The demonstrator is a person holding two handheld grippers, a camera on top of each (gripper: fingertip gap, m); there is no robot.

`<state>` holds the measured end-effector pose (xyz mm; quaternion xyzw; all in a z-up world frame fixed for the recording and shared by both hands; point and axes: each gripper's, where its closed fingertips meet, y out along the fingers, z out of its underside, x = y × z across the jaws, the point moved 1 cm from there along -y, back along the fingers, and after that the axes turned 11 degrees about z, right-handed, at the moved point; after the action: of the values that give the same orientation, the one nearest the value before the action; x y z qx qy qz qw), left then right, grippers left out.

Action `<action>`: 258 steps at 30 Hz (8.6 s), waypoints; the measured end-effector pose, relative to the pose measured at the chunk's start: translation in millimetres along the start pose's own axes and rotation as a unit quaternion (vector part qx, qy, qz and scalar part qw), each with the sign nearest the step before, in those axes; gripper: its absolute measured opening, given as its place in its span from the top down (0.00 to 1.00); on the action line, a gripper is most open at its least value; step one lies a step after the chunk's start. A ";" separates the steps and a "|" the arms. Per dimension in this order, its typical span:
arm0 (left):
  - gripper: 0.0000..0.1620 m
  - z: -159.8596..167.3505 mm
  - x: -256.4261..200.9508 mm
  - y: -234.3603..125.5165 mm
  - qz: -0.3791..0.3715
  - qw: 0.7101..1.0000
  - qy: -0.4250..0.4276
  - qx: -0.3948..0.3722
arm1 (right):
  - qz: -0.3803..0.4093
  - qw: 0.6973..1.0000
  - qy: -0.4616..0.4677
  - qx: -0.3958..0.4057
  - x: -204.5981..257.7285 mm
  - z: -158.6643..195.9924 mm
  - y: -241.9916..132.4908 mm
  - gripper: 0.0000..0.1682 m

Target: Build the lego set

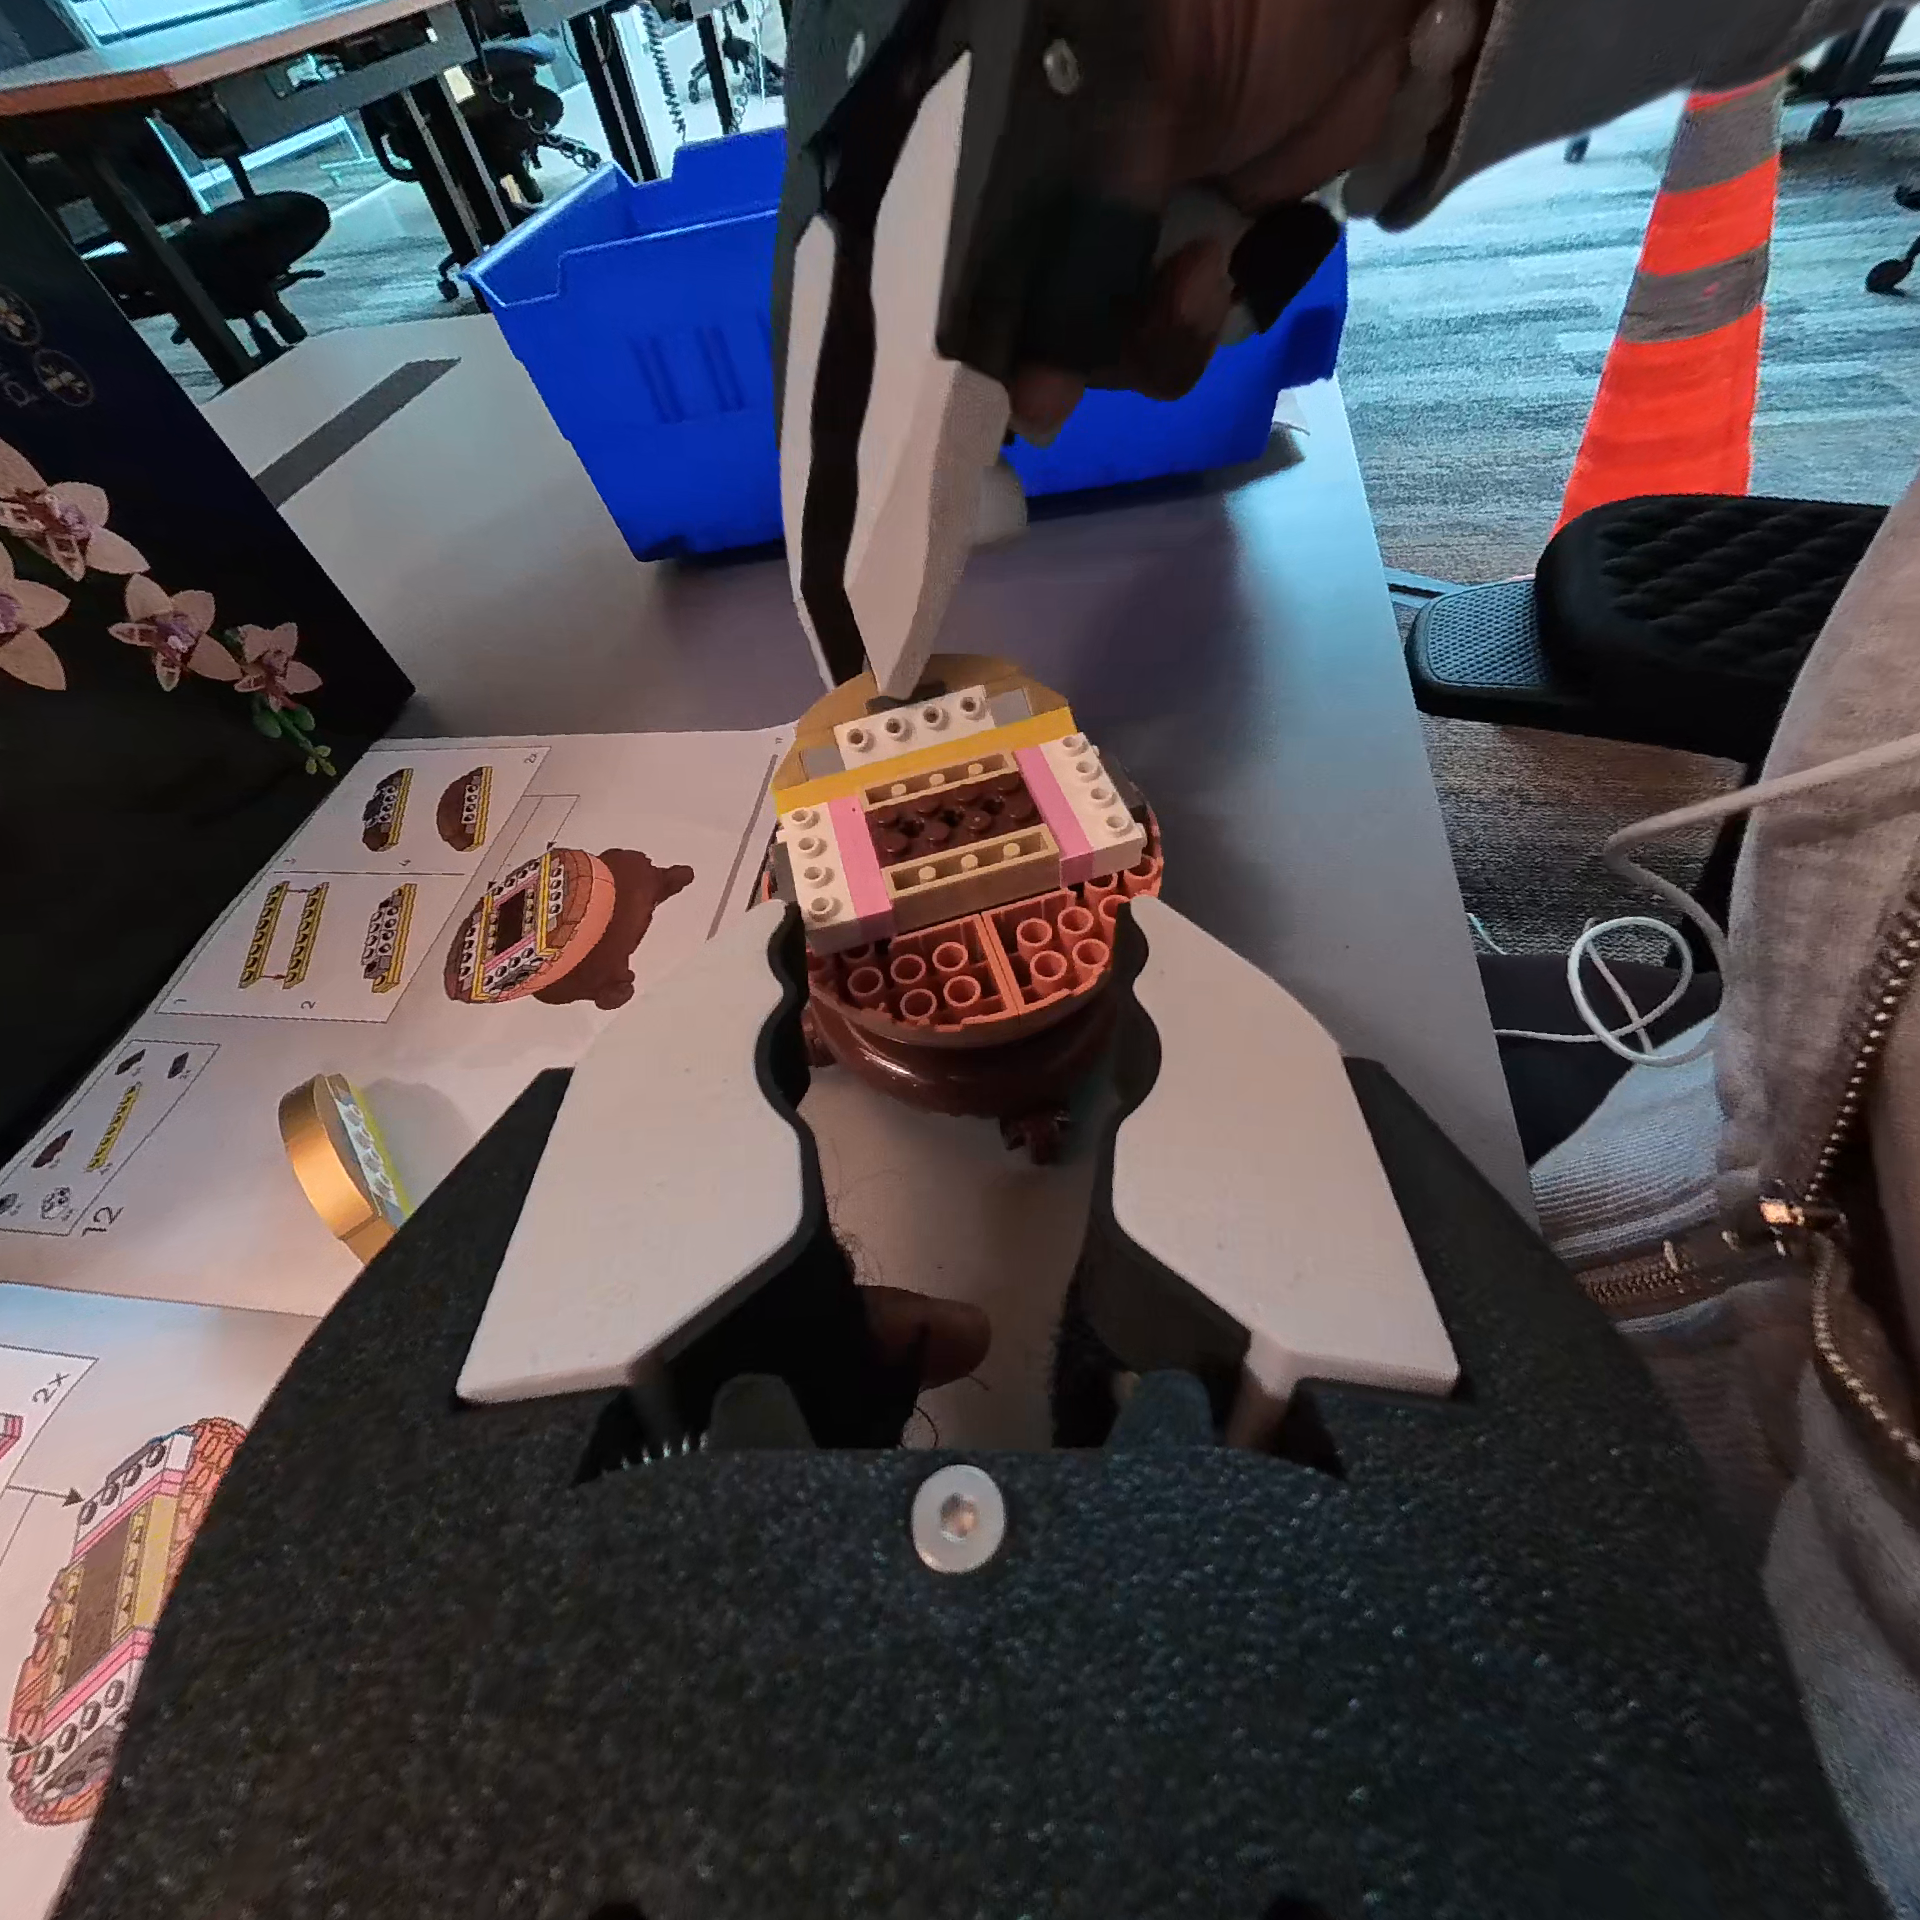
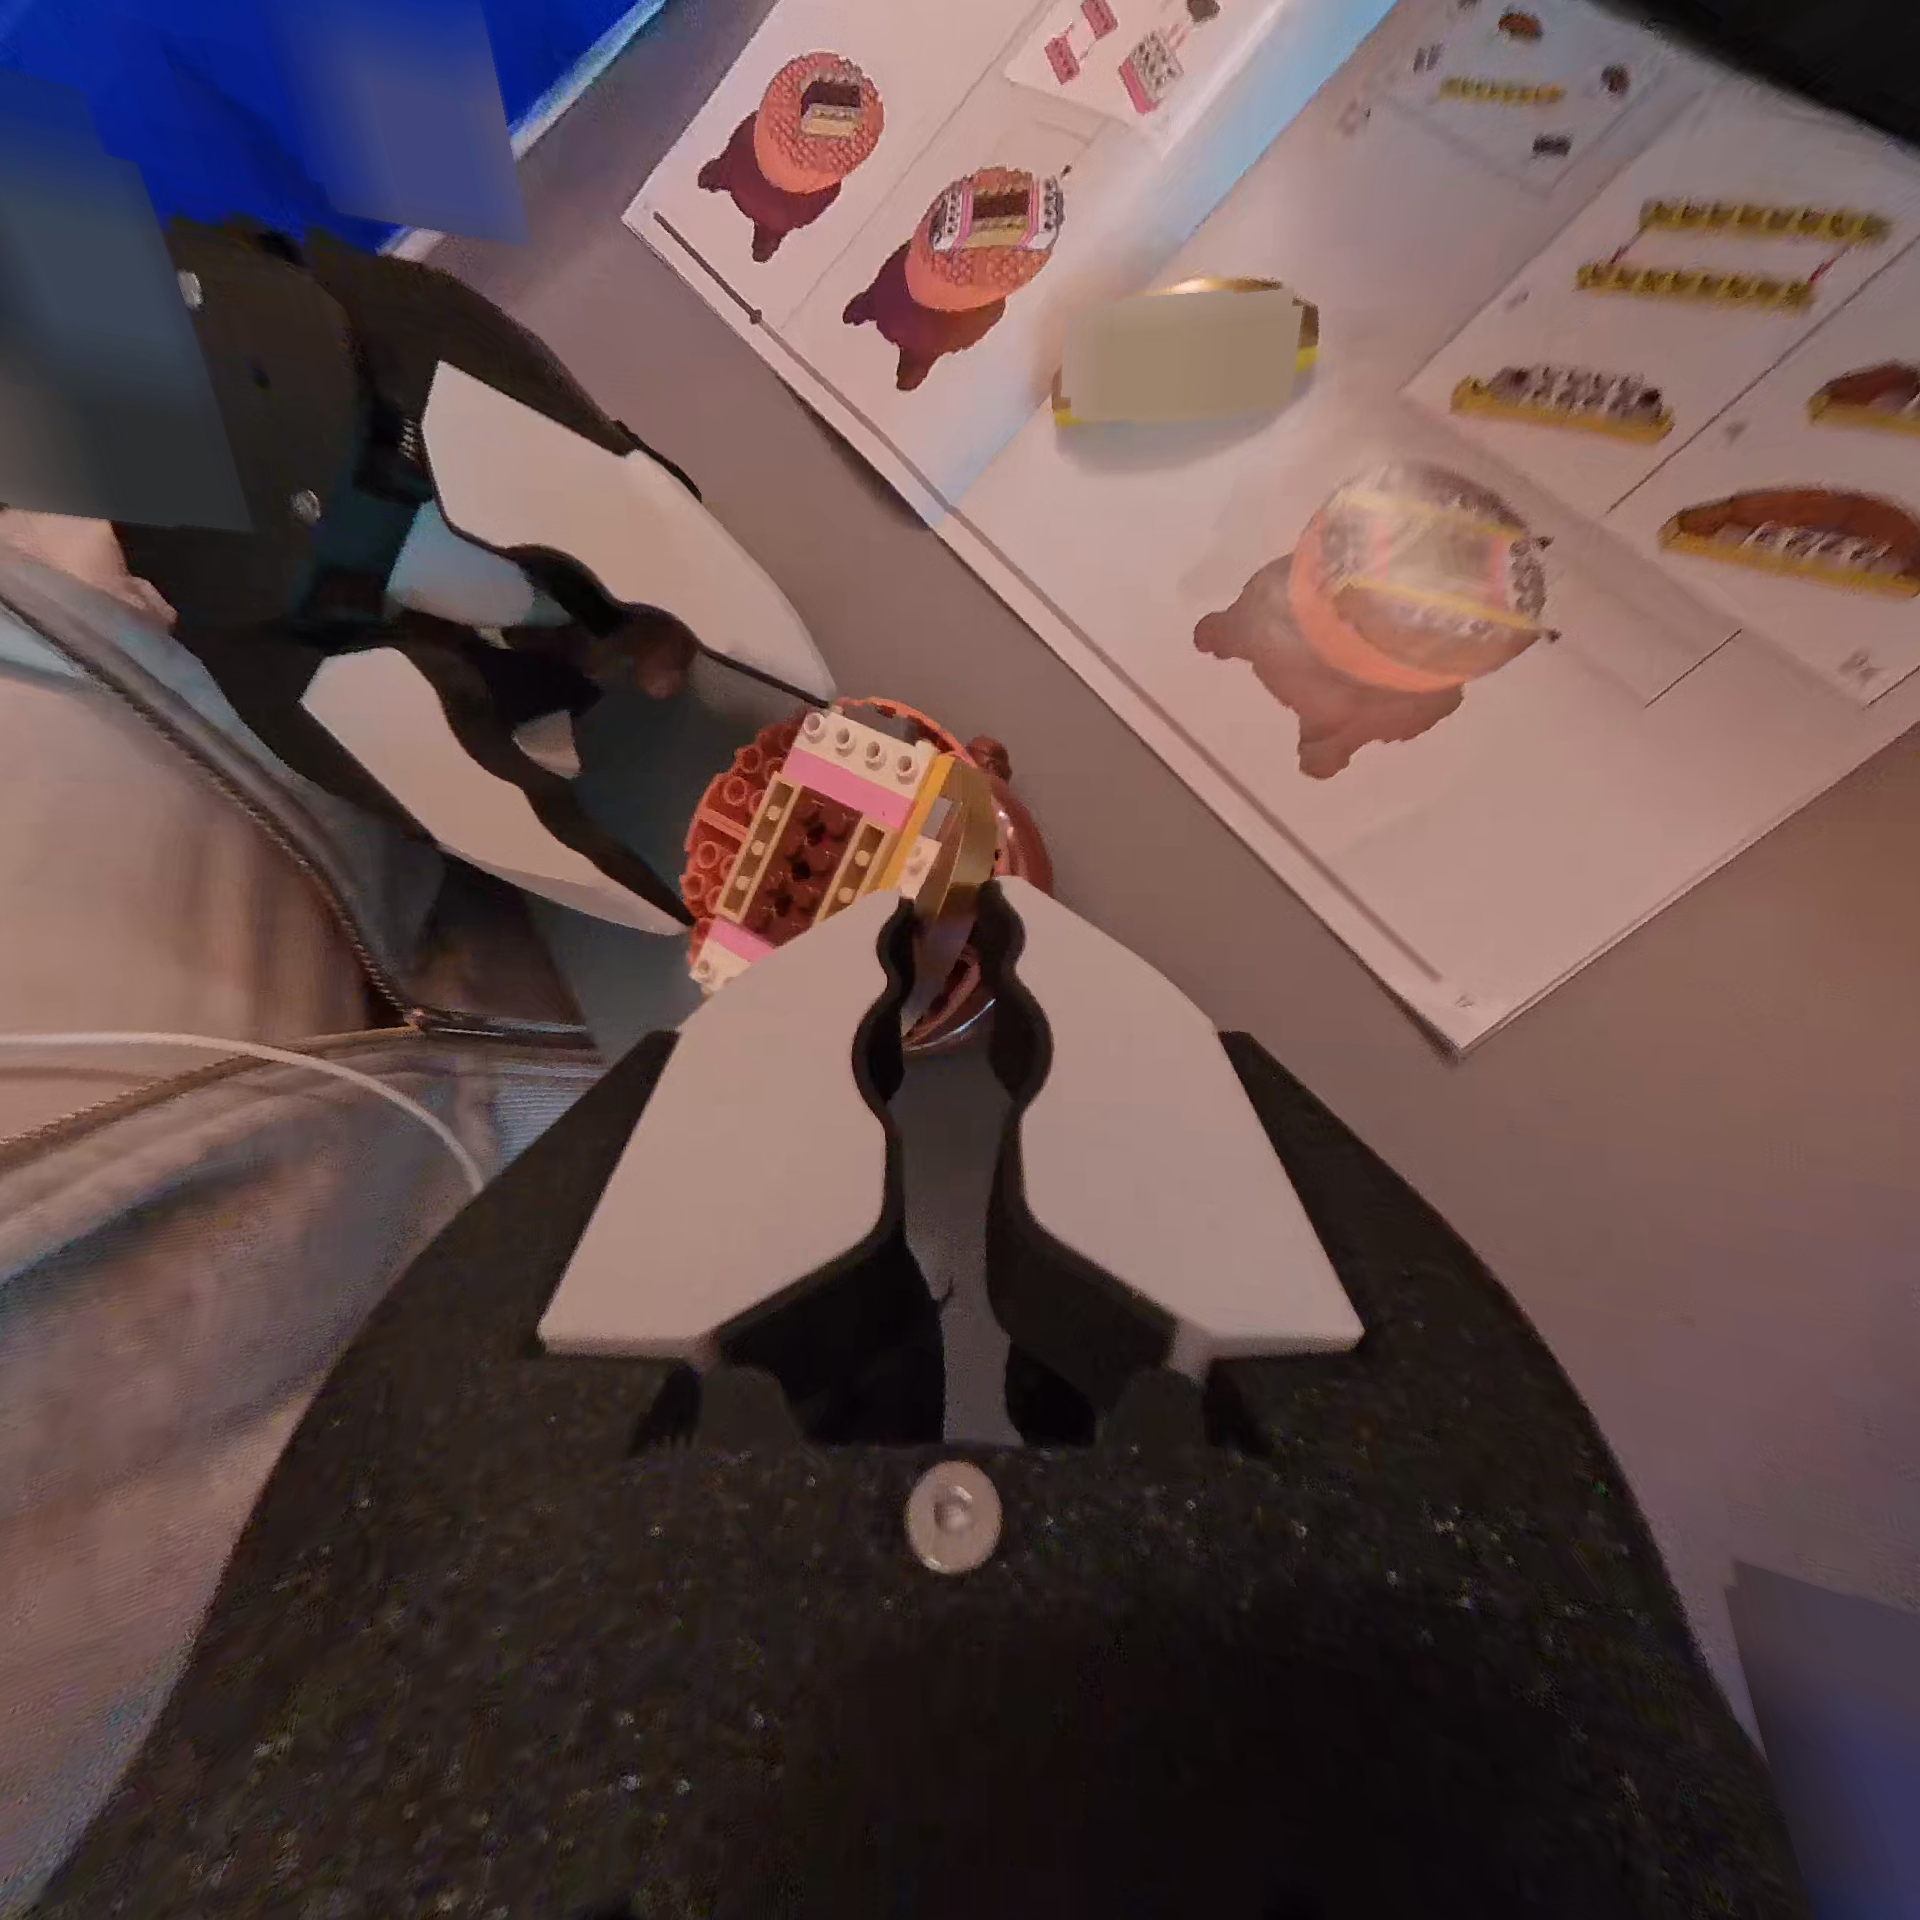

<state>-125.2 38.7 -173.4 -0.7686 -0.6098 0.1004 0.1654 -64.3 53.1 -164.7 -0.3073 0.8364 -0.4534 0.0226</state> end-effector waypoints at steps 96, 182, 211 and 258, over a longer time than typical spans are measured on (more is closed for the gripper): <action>0.68 1.5 -0.6 -2.0 -0.014 1.000 -0.018 -0.020 | 0.018 0.956 -0.292 0.024 15.0 -5.3 0.4 1.00; 0.83 -89.0 12.0 -52.8 0.100 0.900 -0.211 -0.368 | -0.231 0.903 0.092 -0.351 64.1 -80.7 -44.9 0.94; 0.57 -23.5 -4.1 -32.0 -0.161 0.987 0.000 -0.030 | -0.272 0.951 0.091 -0.115 50.5 -18.7 -40.5 0.84; 0.44 15.2 -3.8 1.7 -0.138 0.984 -0.076 0.080 | -0.250 0.966 0.054 -0.043 27.6 18.2 -11.5 0.81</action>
<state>-130.0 36.7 -188.4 -0.6513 -0.7108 0.1837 0.1919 -75.2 20.2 -159.9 -0.4820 0.7517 -0.4244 -0.1498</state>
